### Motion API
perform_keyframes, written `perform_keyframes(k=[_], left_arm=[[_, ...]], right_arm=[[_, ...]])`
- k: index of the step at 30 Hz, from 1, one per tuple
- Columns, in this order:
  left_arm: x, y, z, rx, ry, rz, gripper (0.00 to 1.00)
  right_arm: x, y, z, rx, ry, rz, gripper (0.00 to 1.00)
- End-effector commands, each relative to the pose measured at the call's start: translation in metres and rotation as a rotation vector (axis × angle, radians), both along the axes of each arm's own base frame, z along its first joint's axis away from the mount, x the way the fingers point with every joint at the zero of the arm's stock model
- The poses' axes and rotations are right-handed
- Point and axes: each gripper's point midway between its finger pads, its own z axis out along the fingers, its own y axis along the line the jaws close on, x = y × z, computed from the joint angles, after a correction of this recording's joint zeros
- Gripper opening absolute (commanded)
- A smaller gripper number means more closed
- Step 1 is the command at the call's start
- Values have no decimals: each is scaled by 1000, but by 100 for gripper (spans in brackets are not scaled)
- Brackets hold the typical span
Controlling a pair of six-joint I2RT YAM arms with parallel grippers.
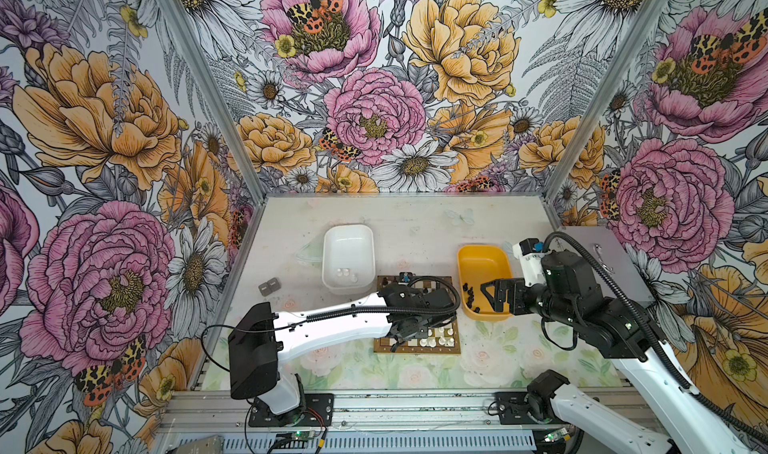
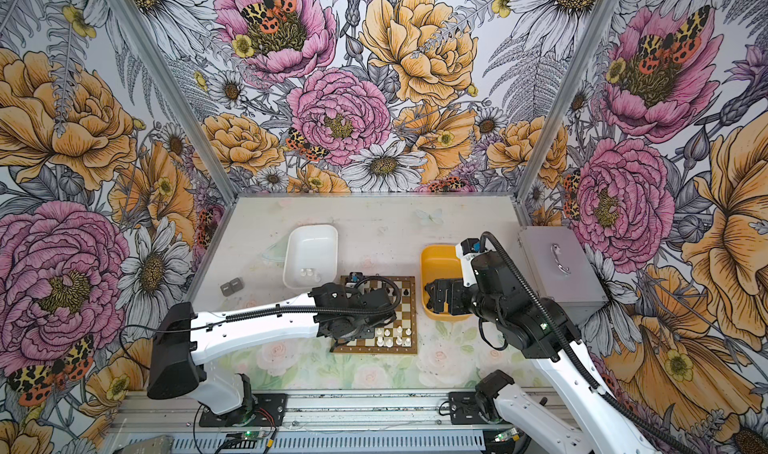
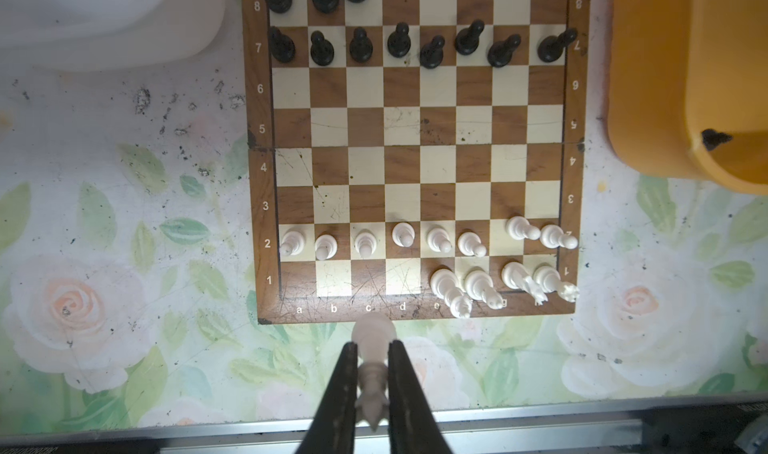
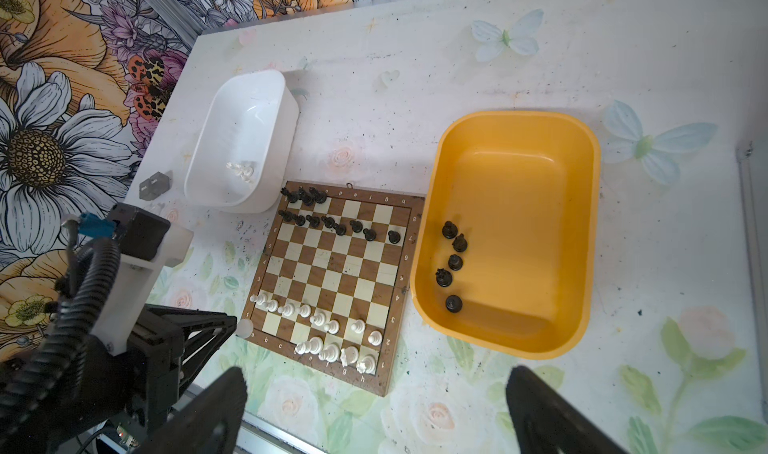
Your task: Set up the chess pieces on the board
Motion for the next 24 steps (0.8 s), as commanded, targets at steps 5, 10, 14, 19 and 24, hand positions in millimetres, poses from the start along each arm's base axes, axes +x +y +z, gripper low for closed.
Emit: perform_keyframes(k=[5,10,14,19,24], left_arm=[[-1,-9,-26,-21,2,31,16],[-2,-20,-35,-44,13,4,16],[-1,-26,-43,-60,25,-9,16],[-2,-28,-50,-53,44,-24,16],[-4,-27,-54,-48,55,-25,16]], right_arm=[[-7,-2,-1,-14,-1,18,100],[-9,-6,-1,-23,-1,10,100],[-11,-9,0,-25,-8,-2,100],[-13,-13,1,-31,-12,-12,100],[-14,-13,-1,-37,-4,-9,100]])
